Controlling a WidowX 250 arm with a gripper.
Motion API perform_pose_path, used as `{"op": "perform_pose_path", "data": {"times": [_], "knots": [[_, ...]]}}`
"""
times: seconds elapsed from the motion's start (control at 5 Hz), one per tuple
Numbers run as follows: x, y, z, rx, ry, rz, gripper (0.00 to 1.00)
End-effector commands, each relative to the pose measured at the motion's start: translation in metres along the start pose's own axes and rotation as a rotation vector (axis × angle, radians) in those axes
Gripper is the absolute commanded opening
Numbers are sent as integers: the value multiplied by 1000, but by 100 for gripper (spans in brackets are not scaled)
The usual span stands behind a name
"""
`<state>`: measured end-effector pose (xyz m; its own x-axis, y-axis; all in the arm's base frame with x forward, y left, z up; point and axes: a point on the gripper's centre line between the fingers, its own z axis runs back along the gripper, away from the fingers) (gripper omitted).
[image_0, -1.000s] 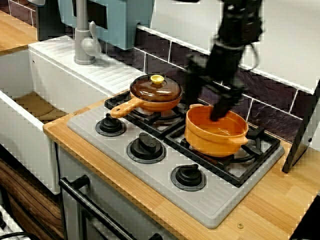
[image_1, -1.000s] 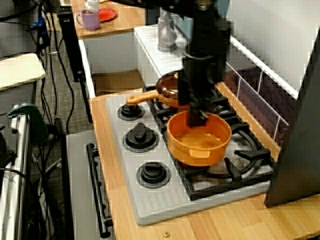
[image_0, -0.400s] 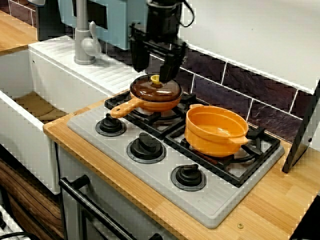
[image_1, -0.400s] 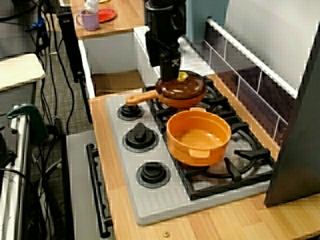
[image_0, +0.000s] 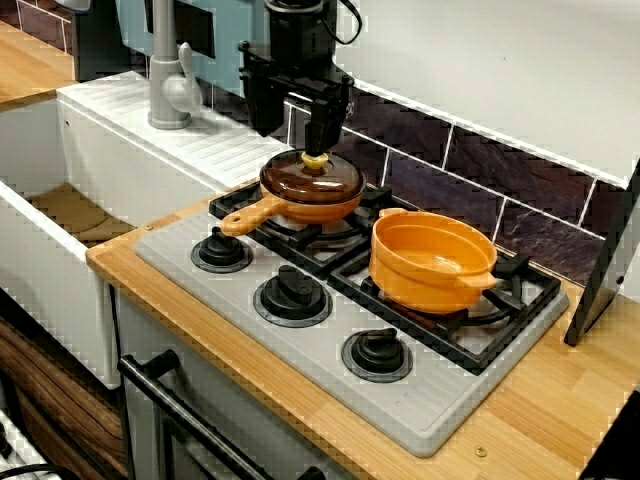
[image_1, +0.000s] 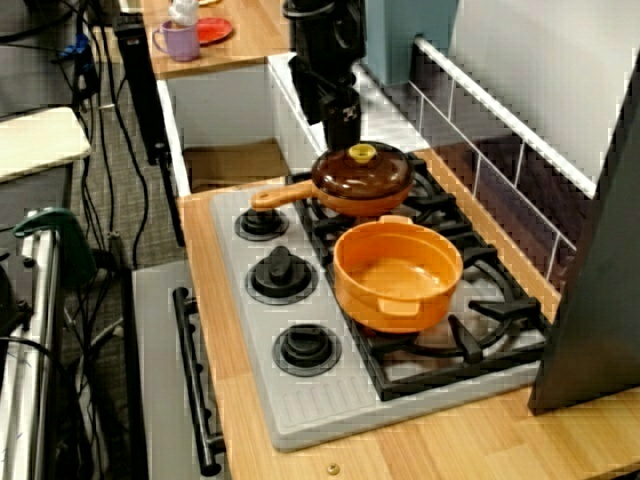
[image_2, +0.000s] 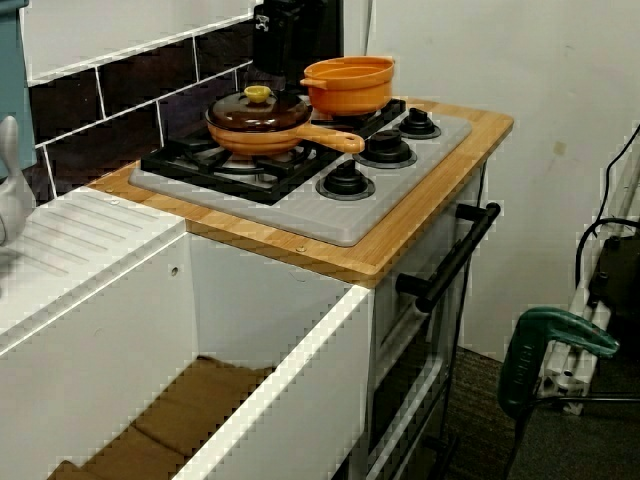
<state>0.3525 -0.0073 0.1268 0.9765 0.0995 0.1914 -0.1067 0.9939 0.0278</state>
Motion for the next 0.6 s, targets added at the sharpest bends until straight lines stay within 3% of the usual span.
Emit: {"op": "perform_pose_path", "data": {"times": [0.0, 0.4], "knots": [[27, -3, 10, -24, -79, -33, 100], [34, -6, -4, -15, -77, -49, 100]]}}
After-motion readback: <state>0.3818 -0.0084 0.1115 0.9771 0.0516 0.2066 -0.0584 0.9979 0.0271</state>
